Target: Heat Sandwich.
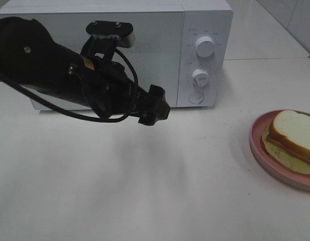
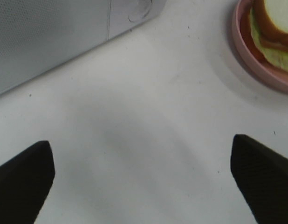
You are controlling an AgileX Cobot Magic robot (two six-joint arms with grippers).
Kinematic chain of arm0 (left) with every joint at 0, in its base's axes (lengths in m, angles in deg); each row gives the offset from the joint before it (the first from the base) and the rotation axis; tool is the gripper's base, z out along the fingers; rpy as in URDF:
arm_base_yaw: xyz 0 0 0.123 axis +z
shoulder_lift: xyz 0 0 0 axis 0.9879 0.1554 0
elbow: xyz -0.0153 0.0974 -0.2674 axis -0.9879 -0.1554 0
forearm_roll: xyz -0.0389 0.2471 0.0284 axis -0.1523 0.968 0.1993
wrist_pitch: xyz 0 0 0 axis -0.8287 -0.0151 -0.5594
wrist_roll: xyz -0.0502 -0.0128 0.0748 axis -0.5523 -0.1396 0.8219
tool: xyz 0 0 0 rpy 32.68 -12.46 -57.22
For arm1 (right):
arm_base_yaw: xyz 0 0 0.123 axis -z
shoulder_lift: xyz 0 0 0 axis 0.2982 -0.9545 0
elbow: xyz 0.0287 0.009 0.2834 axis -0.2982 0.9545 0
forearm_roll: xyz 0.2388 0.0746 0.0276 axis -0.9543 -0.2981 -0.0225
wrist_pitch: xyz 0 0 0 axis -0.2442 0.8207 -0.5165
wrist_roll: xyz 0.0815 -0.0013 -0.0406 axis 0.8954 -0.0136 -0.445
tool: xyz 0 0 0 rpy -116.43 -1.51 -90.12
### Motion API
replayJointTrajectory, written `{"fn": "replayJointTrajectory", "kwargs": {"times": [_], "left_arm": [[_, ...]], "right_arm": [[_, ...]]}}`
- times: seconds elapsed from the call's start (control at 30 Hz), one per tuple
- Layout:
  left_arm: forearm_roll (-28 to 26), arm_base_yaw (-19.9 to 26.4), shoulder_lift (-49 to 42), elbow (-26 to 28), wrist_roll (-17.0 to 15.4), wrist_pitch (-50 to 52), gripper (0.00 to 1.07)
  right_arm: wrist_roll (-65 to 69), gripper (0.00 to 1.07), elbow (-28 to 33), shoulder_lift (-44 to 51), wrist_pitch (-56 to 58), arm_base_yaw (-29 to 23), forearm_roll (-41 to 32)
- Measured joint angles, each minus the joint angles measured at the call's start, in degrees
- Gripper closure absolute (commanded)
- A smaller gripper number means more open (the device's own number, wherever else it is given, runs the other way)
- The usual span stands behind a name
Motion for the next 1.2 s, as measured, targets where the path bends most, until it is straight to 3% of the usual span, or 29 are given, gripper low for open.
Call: {"fn": "replayJointTrajectory", "kwargs": {"times": [0.13,0.4,0.67,0.73,1.2], "left_arm": [[4.8,0.0,-2.8,0.0,-0.1,-10.3,0.09],[6.0,2.4,-7.3,0.0,-0.3,-25.4,0.09],[4.9,13.1,-10.7,0.0,-0.3,-38.7,0.09],[4.5,17.9,-11.9,0.0,-0.3,-42.3,0.09],[5.2,38.9,-20.2,0.0,-0.3,-54.9,0.09]], "right_arm": [[0.0,0.32,0.0,0.0,0.0,0.0,0.0],[0.0,0.32,0.0,0.0,0.0,0.0,0.0],[0.0,0.32,0.0,0.0,0.0,0.0,0.0],[0.0,0.32,0.0,0.0,0.0,0.0,0.0],[0.0,0.32,0.0,0.0,0.0,0.0,0.0]]}}
